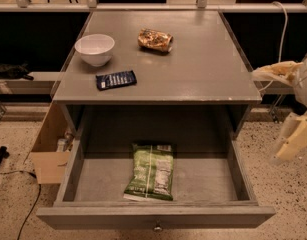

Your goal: Pick green jalapeno chip bag from top drawer and place on counter

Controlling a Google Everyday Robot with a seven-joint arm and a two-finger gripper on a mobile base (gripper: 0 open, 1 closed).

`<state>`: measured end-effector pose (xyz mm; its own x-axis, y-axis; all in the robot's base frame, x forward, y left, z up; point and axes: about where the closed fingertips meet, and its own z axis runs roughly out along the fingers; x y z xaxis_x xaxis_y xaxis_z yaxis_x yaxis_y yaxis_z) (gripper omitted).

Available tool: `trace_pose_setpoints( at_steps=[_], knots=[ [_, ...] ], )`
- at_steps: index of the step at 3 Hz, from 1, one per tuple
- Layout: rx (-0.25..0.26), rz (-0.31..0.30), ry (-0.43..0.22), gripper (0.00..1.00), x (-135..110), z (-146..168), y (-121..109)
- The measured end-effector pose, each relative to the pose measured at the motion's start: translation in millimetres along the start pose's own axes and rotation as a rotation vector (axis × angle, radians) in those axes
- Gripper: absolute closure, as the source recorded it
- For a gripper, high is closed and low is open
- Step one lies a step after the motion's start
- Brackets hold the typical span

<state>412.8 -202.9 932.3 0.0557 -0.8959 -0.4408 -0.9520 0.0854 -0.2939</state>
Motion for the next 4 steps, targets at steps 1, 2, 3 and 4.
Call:
trace_pose_setpoints(
  at_steps=[1, 2, 3, 4],
  knots=[
    [0.012, -0.021, 0.051, 0.0, -9.5, 28.1, 6.2],
    [-0.007, -0.14, 0.111, 0.0, -29.1, 61.7, 5.9],
    [-0.039, -0.218, 0.12, 0.0, -48.7, 100.2, 7.6],
    [-0.041, -0.225, 0.119, 0.0, -51.2, 103.1, 8.1]
  ],
)
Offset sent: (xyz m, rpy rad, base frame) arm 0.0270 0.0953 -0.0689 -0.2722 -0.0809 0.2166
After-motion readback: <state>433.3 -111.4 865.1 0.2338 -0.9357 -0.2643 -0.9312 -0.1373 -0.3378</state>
